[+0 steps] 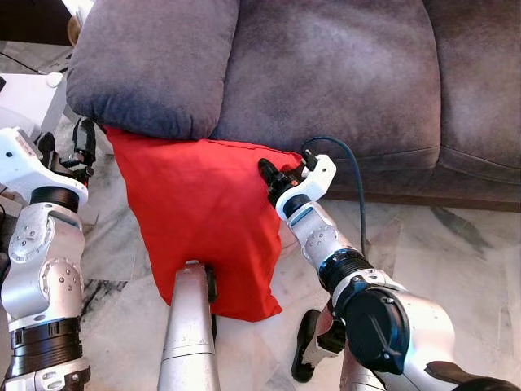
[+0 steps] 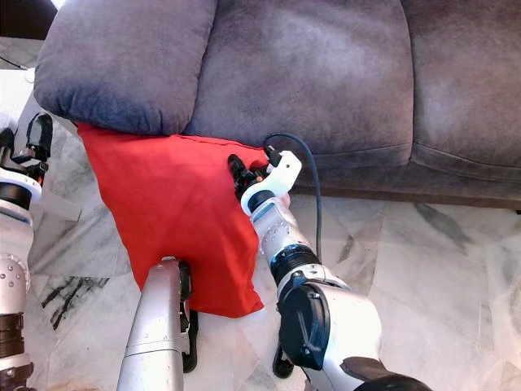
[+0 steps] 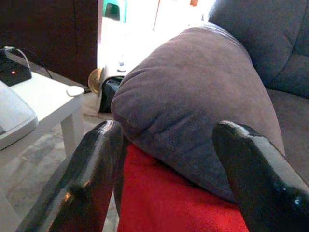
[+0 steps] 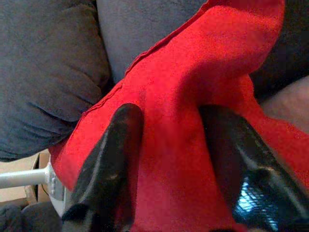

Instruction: Move the pillow to the sofa from floor

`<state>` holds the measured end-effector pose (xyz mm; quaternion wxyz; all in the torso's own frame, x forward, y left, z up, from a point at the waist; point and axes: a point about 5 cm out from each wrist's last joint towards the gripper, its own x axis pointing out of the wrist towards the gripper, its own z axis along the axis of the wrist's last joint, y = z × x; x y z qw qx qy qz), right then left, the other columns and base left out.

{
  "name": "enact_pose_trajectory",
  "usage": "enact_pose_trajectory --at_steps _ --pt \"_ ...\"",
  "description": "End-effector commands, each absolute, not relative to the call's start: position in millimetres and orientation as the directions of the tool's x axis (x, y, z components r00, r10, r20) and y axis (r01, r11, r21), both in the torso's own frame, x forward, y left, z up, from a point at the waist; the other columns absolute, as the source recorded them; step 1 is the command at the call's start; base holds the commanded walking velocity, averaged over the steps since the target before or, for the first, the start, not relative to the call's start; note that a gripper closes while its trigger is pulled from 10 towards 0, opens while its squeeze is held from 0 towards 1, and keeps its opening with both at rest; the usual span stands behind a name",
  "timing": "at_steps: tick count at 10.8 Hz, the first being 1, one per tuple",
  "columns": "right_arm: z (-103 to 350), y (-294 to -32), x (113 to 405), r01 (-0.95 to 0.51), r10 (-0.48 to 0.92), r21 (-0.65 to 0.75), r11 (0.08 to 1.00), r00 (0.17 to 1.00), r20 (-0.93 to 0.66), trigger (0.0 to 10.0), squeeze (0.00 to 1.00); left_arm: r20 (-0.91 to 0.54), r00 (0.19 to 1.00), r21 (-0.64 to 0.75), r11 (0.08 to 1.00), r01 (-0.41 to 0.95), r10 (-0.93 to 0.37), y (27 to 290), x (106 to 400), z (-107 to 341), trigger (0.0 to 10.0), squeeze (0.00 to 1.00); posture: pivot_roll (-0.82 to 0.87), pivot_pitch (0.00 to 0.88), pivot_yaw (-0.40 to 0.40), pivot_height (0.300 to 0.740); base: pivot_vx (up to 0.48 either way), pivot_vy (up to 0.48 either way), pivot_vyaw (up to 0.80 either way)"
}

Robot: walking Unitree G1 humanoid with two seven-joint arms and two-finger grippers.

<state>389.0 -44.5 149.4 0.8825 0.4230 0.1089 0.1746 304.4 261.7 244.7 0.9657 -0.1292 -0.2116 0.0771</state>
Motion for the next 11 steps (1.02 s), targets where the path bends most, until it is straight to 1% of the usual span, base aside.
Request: enact_pose_trajectory --at_steps 1,2,4,6,7,8,9,10,11 --pt "144.8 -34.7 384.5 -0.230 0.432 0.787 0.573 0.901 -0.051 0.0 0.00 0.382 0.898 -0.287 0.952 -0.110 0.219 265.6 301.4 244.9 10.0 0.00 0.32 0.436 0.084 0.546 0.000 0.000 0.00" --pt "148.2 -36.0 385.9 -0.239 0.426 0.791 0.563 0.904 -0.030 0.0 0.00 0.382 0.899 -0.287 0.952 -0.103 0.212 264.5 304.0 246.7 10.0 0.00 0.32 0.435 0.090 0.546 0.000 0.000 0.00" --pt "157.8 -38.0 389.1 -0.308 0.442 0.739 0.599 0.897 0.015 0.0 0.00 0.389 0.897 -0.297 0.950 -0.092 0.208 263.1 309.5 249.0 10.0 0.00 0.31 0.417 0.089 0.546 0.000 0.000 0.00" --pt "166.0 -45.8 393.2 -0.342 0.438 0.714 0.611 0.897 0.056 0.0 0.00 0.385 0.901 -0.310 0.947 -0.078 0.201 257.9 315.0 246.1 10.0 0.00 0.30 0.393 0.081 0.546 0.000 0.000 0.00" --pt "168.0 -51.2 394.7 -0.367 0.441 0.655 0.661 0.896 0.057 0.9 0.00 0.381 0.902 -0.336 0.939 -0.070 0.204 255.1 317.9 243.0 10.0 0.00 0.29 0.372 0.072 0.546 0.000 0.000 0.00" --pt "163.7 -56.0 393.7 -0.379 0.443 0.603 0.702 0.895 0.047 10.0 0.00 0.355 0.914 -0.344 0.937 -0.068 0.197 249.9 319.7 232.5 10.0 0.00 0.28 0.348 0.063 0.546 0.000 0.000 0.00" --pt "161.6 -60.1 393.6 -0.384 0.435 0.540 0.749 0.900 0.037 10.0 0.00 0.332 0.923 -0.346 0.935 -0.075 0.197 248.1 321.7 222.9 10.0 0.00 0.26 0.337 0.060 0.546 0.000 0.000 0.00" --pt "164.2 -62.4 393.4 -0.411 0.434 0.460 0.787 0.899 0.062 10.0 0.00 0.305 0.930 -0.348 0.933 -0.091 0.205 247.4 320.5 212.1 10.0 0.00 0.25 0.333 0.058 0.546 0.000 0.000 0.00" --pt "169.0 -67.0 394.1 -0.415 0.410 0.391 0.822 0.907 0.100 10.0 0.00 0.289 0.940 -0.320 0.944 -0.086 0.184 241.5 319.1 204.0 10.0 0.00 0.24 0.324 0.047 0.546 0.000 0.000 0.00"
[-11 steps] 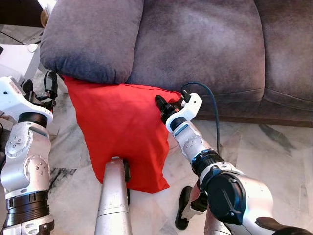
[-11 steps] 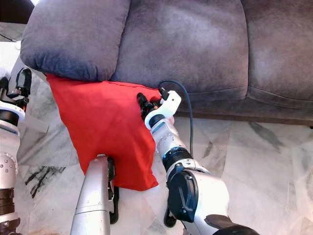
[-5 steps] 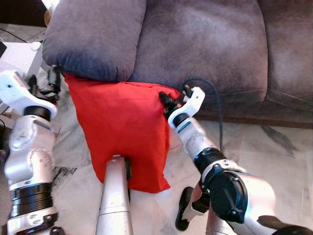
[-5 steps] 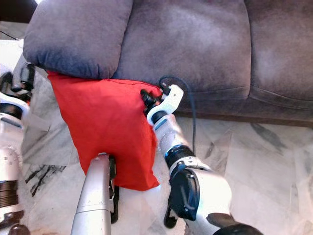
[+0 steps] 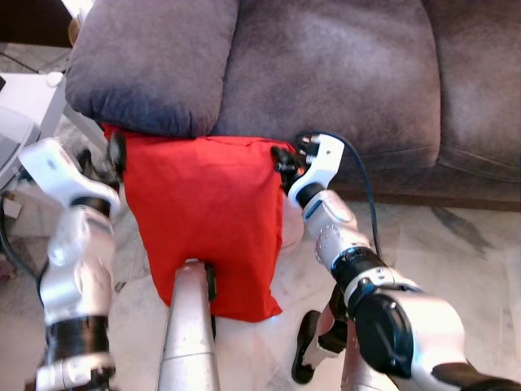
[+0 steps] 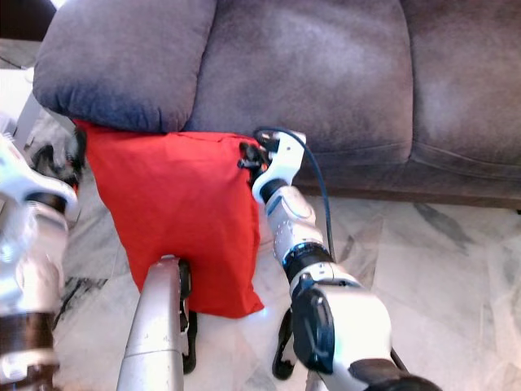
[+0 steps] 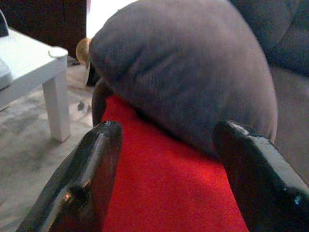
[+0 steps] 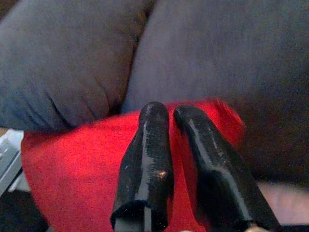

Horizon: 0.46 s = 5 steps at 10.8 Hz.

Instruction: Move the pillow to the sofa from floor

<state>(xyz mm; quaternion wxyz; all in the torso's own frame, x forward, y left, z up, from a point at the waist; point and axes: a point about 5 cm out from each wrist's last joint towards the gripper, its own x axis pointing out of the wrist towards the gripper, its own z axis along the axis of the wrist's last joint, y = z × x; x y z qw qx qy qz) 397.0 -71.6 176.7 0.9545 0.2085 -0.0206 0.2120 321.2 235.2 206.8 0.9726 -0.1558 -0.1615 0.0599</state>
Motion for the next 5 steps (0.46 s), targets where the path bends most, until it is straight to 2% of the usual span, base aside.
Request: enact_pose_trajectory --at_steps 1,5 --pt "174.9 -72.5 395.1 -0.410 0.386 0.360 0.838 0.912 0.141 10.0 0.00 0.282 0.945 -0.303 0.950 -0.074 0.164 233.2 319.0 198.3 10.0 0.00 0.23 0.323 0.043 0.546 0.000 0.000 0.00" --pt "213.0 -87.1 400.4 -0.380 0.271 0.371 0.847 0.910 0.314 10.0 0.00 0.302 0.941 -0.295 0.954 -0.059 0.151 234.4 324.0 205.4 10.0 0.00 0.23 0.331 0.083 0.546 0.000 0.000 0.00"
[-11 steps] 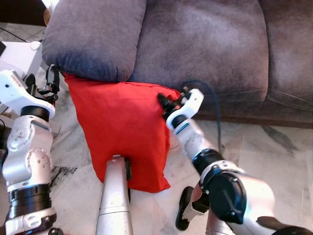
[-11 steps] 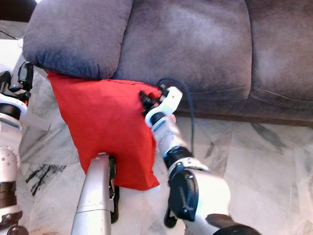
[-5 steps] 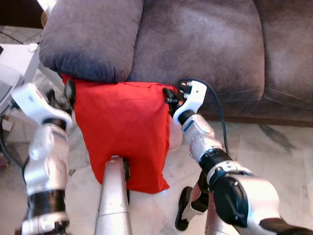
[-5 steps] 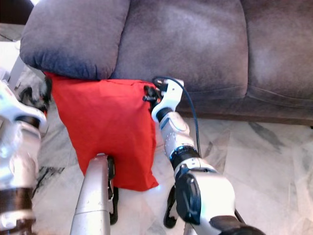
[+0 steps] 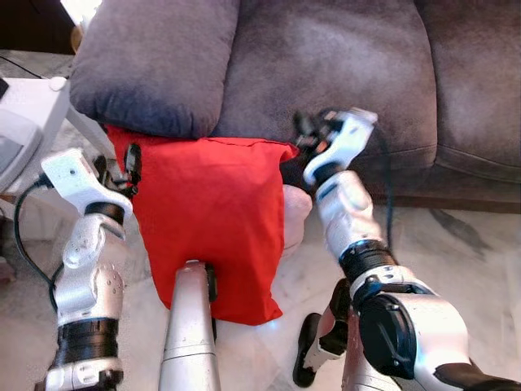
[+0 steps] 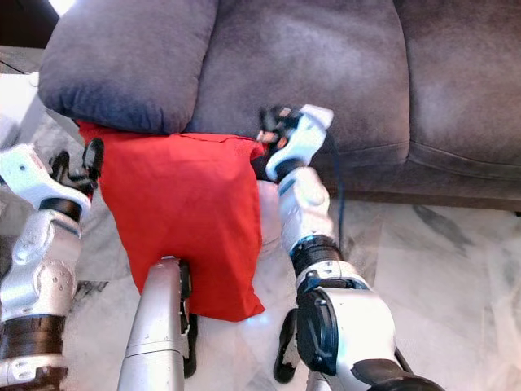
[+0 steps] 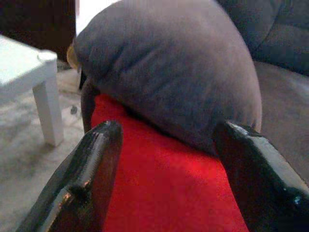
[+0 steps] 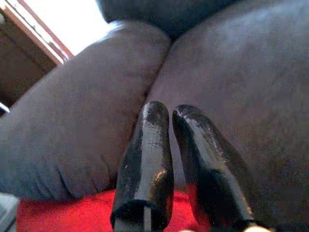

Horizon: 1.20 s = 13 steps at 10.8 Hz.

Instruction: Move the pillow to the sofa from floor

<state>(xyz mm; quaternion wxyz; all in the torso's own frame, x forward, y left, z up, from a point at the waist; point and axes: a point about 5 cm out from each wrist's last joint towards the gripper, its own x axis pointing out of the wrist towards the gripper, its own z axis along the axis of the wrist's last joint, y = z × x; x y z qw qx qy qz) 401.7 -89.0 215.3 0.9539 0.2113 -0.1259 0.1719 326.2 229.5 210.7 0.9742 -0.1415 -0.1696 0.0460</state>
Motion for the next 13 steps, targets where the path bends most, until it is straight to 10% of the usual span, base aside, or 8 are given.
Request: enact_pose_trajectory --at_steps 1,6,13 --pt "214.9 -85.8 399.2 -0.379 0.261 0.377 0.845 0.908 0.328 10.0 0.00 0.307 0.941 -0.285 0.957 -0.053 0.143 235.7 325.7 206.6 10.0 0.00 0.22 0.326 0.087 0.546 0.000 0.000 0.00" --pt "192.0 -85.2 390.1 -0.360 0.282 0.307 0.881 0.920 0.272 10.0 0.00 0.307 0.940 -0.292 0.955 -0.057 0.150 227.3 328.6 199.1 10.0 0.00 0.21 0.289 0.052 0.546 0.000 0.000 0.00" --pt "189.8 -82.2 387.7 -0.351 0.279 0.306 0.885 0.926 0.256 10.0 0.00 0.322 0.935 -0.292 0.955 -0.051 0.148 228.7 330.3 202.7 10.0 0.00 0.21 0.281 0.060 0.667 0.000 0.000 0.00"
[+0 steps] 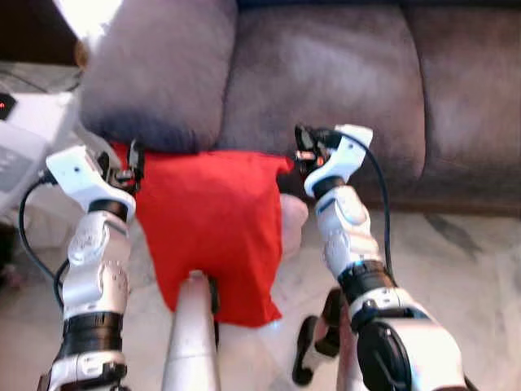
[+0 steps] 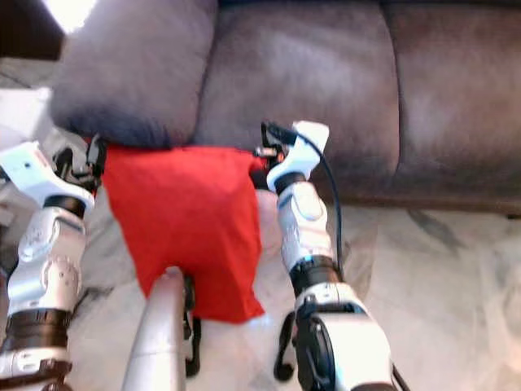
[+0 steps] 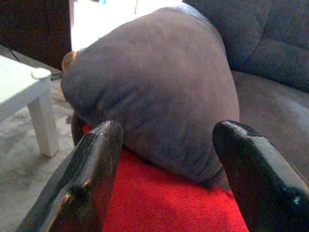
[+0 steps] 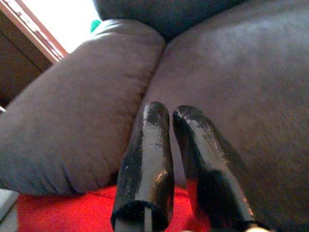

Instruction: Move the pillow to the sofa from floor

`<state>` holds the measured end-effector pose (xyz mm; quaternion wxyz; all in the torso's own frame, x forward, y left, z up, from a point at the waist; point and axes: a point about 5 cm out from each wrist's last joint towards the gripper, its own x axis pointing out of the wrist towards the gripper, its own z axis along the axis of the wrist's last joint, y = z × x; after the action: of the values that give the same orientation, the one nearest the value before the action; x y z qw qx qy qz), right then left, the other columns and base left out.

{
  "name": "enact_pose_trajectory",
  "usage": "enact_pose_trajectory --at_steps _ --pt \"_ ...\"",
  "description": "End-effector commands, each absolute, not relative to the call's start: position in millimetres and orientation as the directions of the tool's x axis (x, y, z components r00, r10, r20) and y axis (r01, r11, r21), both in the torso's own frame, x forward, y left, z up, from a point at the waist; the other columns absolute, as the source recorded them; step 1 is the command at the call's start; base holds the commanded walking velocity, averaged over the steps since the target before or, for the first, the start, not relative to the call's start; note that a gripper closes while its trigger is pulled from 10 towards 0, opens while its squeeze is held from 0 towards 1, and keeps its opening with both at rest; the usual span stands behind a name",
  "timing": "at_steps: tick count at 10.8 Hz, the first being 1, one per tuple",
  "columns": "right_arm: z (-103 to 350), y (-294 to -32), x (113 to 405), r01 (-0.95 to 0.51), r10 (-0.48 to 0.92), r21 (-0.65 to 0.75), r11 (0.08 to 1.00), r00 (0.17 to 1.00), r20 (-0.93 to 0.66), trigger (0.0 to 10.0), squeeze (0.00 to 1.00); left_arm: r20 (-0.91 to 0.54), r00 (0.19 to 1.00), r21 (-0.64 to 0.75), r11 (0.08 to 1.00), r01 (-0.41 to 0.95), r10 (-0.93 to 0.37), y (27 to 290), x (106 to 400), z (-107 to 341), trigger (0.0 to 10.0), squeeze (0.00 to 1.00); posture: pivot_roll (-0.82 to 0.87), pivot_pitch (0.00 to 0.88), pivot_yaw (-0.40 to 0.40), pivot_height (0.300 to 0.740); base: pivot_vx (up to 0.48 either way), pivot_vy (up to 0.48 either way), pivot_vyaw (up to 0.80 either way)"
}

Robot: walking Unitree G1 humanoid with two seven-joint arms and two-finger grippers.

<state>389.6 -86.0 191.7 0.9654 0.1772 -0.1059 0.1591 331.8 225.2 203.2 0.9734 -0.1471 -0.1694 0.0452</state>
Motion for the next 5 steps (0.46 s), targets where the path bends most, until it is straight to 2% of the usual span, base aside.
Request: enact_pose_trajectory --at_steps 1,5 --pt "188.7 -81.9 387.3 -0.356 0.287 0.302 0.884 0.925 0.249 10.0 0.00 0.323 0.935 -0.293 0.955 -0.046 0.144 227.8 330.3 202.7 10.0 0.00 0.21 0.280 0.060 0.667 0.000 0.000 0.00" --pt "175.3 -77.1 381.9 -0.362 0.310 0.292 0.885 0.927 0.211 10.0 0.00 0.313 0.939 -0.300 0.953 -0.049 0.146 228.9 330.9 199.3 10.0 0.00 0.20 0.274 0.059 0.667 0.000 0.000 0.00"
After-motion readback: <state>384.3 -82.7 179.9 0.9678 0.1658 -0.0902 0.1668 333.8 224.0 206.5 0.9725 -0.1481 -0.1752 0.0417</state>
